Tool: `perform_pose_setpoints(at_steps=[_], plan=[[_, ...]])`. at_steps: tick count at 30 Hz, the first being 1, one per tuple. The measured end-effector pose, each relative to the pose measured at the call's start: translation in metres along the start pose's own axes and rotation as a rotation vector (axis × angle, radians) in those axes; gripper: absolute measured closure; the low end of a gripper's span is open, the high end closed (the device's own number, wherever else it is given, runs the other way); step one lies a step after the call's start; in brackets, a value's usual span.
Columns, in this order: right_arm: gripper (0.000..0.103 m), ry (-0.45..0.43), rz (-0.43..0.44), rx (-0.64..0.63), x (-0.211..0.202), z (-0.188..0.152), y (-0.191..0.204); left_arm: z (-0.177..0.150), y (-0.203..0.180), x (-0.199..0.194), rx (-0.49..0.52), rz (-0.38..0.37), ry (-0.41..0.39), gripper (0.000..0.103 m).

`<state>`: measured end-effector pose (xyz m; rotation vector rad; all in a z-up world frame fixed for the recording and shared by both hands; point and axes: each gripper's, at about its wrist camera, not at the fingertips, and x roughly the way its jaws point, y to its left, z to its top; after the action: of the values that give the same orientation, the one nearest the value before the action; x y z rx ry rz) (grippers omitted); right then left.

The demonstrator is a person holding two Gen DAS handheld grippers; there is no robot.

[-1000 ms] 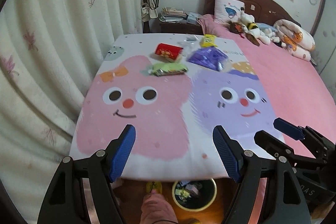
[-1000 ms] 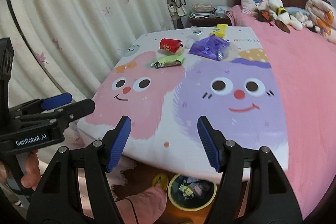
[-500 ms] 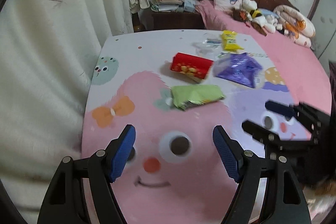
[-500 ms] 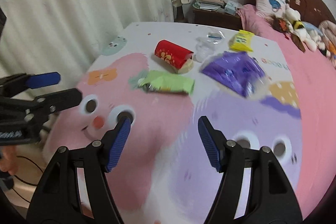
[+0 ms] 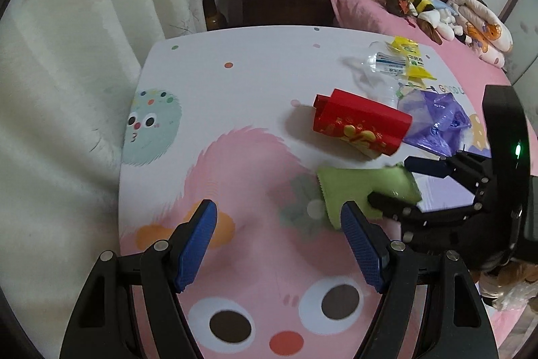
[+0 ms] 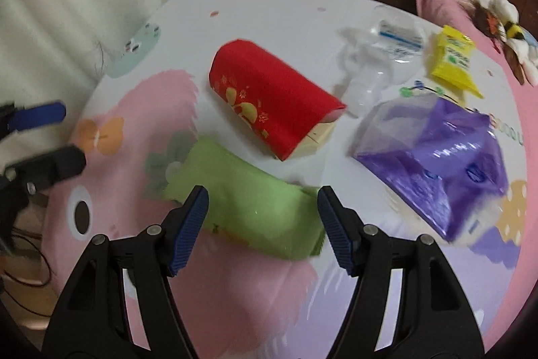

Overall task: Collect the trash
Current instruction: 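Grasp the green packet with the right tool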

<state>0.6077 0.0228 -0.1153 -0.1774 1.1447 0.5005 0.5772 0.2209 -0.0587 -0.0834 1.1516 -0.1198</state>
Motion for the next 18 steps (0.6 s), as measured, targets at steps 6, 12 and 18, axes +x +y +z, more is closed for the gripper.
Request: perform_pose_setpoints(at_steps=[6, 12, 18], plan=[[0.032, 0.028, -0.026, -0.118, 0.03, 0.002, 0.009, 0.008, 0.002, 0.016, 0.004, -0.014, 0.013, 0.025], [0.044, 0.025, -0.035, -0.128, 0.037, 0.002, 0.011, 0.006, 0.0, 0.017, 0.001, -0.017, 0.022, 0.025], [0.062, 0.029, -0.007, -0.067, 0.024, -0.004, 0.004, 0.01, -0.007, 0.018, 0.018, -0.027, 0.02, 0.025]])
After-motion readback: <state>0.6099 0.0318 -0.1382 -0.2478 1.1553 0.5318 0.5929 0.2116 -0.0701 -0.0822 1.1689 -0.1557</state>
